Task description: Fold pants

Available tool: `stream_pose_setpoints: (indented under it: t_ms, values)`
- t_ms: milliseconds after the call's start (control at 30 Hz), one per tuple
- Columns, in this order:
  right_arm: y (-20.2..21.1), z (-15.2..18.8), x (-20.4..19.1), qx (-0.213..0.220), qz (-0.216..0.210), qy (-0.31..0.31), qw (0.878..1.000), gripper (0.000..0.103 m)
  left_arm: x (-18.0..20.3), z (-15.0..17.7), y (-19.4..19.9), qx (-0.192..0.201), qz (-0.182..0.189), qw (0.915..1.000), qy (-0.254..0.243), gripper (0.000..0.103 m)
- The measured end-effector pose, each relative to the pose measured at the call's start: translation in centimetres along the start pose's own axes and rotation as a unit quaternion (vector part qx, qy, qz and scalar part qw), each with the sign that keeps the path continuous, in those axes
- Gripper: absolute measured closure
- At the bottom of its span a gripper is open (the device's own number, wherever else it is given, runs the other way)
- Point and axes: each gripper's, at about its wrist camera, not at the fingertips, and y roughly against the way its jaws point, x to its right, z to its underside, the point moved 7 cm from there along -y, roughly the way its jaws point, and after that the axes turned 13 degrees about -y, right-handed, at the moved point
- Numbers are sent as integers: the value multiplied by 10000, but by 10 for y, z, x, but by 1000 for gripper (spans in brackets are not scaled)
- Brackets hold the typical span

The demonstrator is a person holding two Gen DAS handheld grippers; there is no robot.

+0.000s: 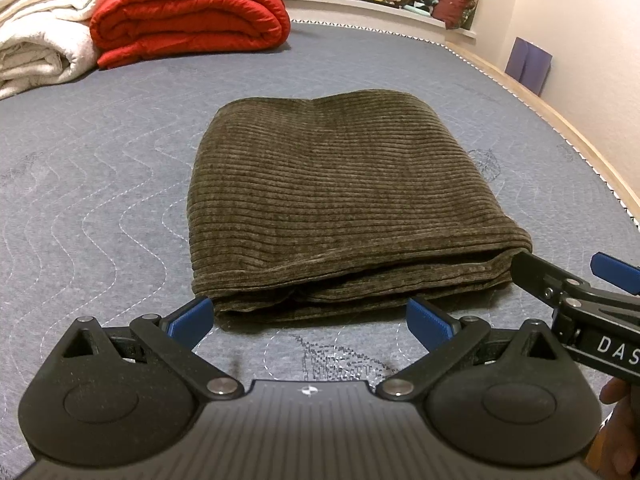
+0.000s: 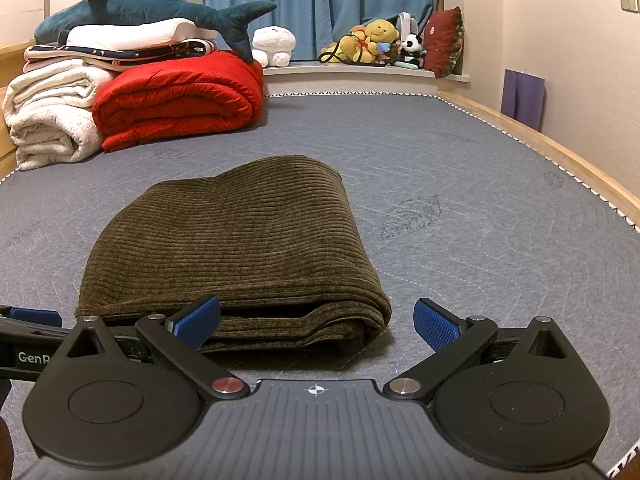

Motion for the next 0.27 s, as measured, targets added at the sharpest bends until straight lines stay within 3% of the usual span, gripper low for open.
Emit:
stream_pose_setpoints:
  t_ms: [267]
  values:
    - [0, 0, -2, -11, -22, -64, 10000, 1, 0, -1, 0, 35, 18, 10000, -17, 0]
